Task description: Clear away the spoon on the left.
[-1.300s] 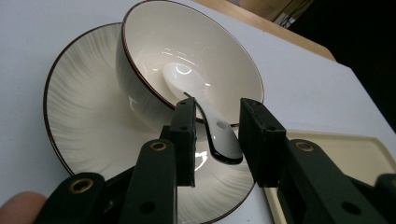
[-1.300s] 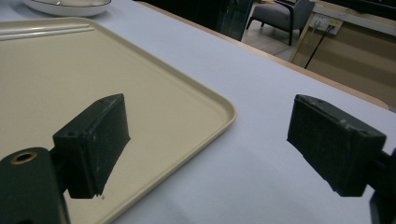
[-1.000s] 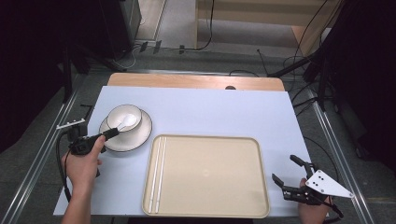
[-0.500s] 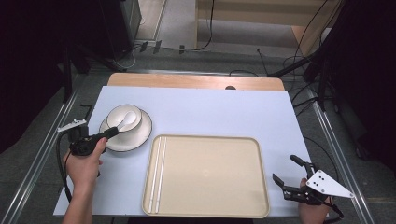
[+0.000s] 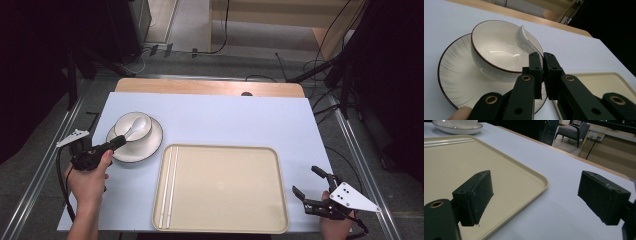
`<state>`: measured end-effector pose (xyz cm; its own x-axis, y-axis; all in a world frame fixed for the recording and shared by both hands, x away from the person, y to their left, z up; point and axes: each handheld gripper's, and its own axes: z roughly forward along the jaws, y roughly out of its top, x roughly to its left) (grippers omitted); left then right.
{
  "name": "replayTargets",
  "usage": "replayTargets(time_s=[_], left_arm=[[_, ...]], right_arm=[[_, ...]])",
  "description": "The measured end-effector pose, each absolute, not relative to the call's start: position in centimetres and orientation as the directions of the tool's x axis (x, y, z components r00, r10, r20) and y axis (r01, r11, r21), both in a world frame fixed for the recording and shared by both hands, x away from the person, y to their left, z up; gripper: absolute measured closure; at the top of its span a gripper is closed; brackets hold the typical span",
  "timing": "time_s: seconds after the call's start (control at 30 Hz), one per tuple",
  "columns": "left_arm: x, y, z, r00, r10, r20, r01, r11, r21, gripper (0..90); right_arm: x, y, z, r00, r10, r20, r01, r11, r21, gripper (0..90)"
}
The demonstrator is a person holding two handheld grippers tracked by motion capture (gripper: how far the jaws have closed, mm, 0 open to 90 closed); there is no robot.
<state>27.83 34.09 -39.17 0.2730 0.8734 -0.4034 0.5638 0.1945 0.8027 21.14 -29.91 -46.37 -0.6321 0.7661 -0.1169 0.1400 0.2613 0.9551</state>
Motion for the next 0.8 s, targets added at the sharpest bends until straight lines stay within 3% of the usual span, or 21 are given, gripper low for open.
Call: replayTargets(time_s=[0.8], left_arm=[[26.4,31.9,-38.1,0.353,0.835,-0.423,0.527,0.196,0.827,86.8]], right_arm=[[21.2,-30.0,-46.3,-0.633,0.766,-0.115,0.136,0.256,0.957,13.0]])
